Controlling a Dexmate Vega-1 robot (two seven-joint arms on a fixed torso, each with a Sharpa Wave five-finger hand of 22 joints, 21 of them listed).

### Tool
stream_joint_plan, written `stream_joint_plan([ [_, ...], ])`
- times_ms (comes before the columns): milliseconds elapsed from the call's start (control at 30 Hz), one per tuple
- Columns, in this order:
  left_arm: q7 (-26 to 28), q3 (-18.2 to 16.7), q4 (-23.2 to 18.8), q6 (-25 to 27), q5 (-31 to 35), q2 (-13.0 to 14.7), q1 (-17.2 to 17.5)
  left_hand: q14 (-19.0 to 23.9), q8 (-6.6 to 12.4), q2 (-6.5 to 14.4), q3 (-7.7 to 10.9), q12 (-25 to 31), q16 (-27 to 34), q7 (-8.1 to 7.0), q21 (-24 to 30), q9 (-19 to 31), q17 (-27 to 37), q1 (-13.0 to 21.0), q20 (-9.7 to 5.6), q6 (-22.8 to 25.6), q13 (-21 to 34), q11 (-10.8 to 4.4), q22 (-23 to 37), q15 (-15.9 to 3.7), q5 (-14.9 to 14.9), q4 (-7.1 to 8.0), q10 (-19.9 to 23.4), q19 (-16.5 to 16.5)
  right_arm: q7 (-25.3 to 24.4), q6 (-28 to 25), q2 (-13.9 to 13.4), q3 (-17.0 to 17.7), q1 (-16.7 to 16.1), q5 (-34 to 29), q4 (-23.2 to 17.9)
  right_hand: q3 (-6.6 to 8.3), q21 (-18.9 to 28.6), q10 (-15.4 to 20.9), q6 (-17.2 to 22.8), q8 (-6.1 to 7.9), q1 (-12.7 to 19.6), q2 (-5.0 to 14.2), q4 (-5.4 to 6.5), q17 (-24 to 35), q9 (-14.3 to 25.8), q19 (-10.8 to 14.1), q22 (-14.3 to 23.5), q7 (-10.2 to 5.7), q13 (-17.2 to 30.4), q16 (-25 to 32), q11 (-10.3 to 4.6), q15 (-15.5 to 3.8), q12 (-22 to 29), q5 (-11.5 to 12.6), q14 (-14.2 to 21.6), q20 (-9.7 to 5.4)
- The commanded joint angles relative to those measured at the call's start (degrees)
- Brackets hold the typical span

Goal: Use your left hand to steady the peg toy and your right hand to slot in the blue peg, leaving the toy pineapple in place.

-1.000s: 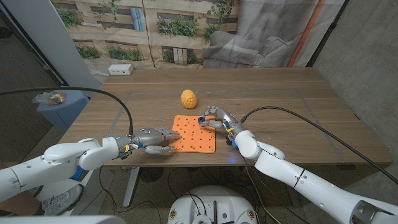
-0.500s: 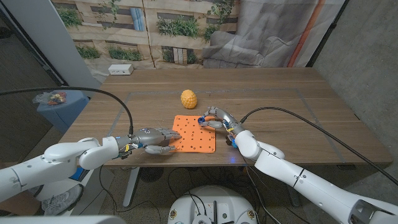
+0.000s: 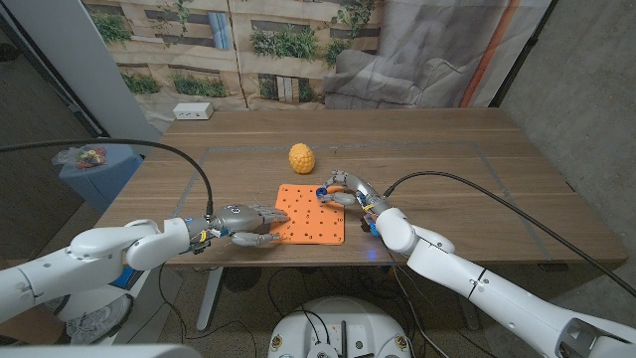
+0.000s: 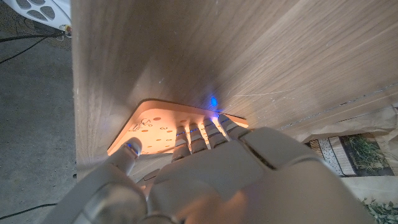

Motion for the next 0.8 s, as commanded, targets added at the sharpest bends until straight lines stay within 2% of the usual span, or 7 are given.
stream_joint_plan([
  [33, -0.37, 0.26, 0.15, -0.16, -0.08, -0.33, -0.09, 0.82, -0.11, 4.36, 0.35, 0.25, 0.21, 0.06, 0.19, 0.07, 0.3, 0.51, -7.87, 0.39, 0.15, -0.01, 0.11, -3.3, 0.06, -0.34, 0.6, 0.26, -0.24, 0.61, 0.3, 0.63, -0.34, 1.31, 0.72, 0.46, 0.29, 0.42, 7.35, 1.42, 0.21, 1.7, 0.03, 0.12, 0.17, 0.69, 0.09, -1.94, 0.02, 0.46, -0.29, -0.17, 0.24, 0.48, 0.32, -0.09],
  [800, -1.24, 0.76, 1.04, -1.04, -0.19, -1.01, -1.09, 1.19, -0.09, 4.3, 0.59, 0.23, 0.23, 0.0, 0.22, 0.08, 0.28, 0.62, -7.84, 0.45, 0.16, -0.17, 0.11, -3.21, 0.01, -0.7, 0.7, 0.44, 0.31, 0.22, 0.66, 0.69, -0.33, 3.36, 1.25, 0.59, 0.35, 0.37, 7.2, 1.17, 0.55, 1.88, -0.12, 0.22, 0.01, 0.96, 0.08, -1.97, -0.01, 0.5, -0.58, -0.45, 0.27, 0.58, 0.35, -0.18],
])
